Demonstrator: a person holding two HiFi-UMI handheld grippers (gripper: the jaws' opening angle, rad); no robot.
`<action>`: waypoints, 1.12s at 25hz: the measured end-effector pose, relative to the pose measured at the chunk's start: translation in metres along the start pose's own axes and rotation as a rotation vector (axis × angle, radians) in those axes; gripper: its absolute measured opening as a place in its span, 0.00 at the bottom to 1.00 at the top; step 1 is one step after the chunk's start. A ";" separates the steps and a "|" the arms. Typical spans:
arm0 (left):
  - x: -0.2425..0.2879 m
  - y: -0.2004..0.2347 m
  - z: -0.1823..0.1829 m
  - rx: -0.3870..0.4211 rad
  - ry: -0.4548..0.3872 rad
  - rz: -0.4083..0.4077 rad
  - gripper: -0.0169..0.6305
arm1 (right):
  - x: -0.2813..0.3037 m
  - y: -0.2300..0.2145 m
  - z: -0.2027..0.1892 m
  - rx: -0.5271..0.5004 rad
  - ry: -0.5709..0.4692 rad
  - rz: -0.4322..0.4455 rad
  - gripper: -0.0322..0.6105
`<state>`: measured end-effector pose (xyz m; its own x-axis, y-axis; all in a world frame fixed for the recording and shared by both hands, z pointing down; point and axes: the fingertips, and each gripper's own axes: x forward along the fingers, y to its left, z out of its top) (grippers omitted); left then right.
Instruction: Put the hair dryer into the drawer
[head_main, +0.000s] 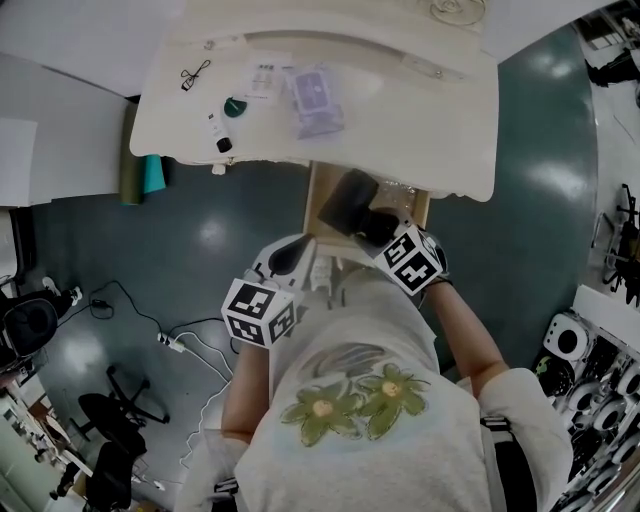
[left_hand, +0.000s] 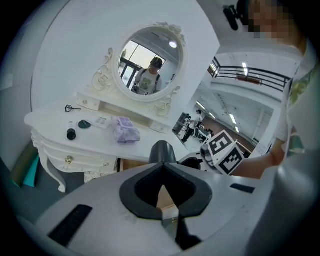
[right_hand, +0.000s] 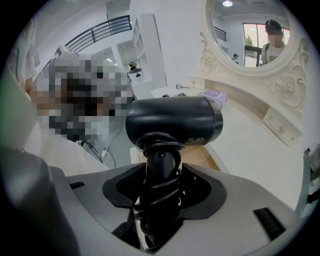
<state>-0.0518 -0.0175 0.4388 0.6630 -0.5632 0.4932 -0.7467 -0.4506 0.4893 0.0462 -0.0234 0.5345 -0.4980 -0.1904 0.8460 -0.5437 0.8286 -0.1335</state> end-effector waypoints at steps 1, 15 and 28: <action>0.000 0.000 -0.001 -0.001 0.002 -0.001 0.04 | 0.001 0.000 -0.001 -0.001 0.002 -0.001 0.39; 0.000 0.000 -0.006 -0.009 0.015 0.012 0.04 | 0.008 -0.002 -0.008 -0.028 0.024 0.007 0.39; 0.004 -0.001 -0.012 -0.017 0.022 0.014 0.04 | 0.018 -0.005 -0.012 -0.047 0.037 0.012 0.39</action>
<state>-0.0475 -0.0109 0.4483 0.6538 -0.5540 0.5154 -0.7550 -0.4311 0.4941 0.0479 -0.0244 0.5565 -0.4785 -0.1610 0.8632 -0.5050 0.8547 -0.1205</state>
